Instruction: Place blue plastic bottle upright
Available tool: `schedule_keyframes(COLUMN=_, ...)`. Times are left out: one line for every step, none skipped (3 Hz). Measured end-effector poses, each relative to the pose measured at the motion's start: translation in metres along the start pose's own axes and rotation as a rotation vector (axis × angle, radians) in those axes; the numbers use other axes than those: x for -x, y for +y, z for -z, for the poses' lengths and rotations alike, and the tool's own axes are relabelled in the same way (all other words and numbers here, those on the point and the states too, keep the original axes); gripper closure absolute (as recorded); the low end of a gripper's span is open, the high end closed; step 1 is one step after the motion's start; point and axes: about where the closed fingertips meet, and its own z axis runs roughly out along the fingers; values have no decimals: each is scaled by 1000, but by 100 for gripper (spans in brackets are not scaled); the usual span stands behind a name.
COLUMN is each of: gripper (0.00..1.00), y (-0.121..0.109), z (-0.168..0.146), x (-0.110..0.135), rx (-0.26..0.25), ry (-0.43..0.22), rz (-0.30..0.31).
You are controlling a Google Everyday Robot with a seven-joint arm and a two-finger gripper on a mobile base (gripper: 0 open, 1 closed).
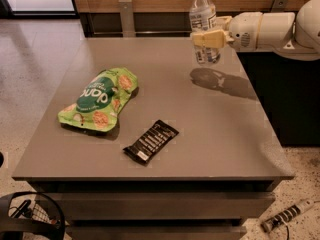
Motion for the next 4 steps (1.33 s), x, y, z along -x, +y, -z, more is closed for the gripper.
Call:
schedule_keyframes(gripper=100, y=5, z=-11, x=-5, rx=51, ry=-52, rz=64)
schedule_keyframes(gripper=100, y=16, z=-19, x=-14, rx=88, ry=-112, rz=152)
schedule_keyframes(gripper=100, y=27, z=-28, x=-23, rx=100, ry=-125, rz=195)
schedule_keyframes(gripper=100, y=29, z=-43, x=-32, rx=121, ry=-136, rz=194)
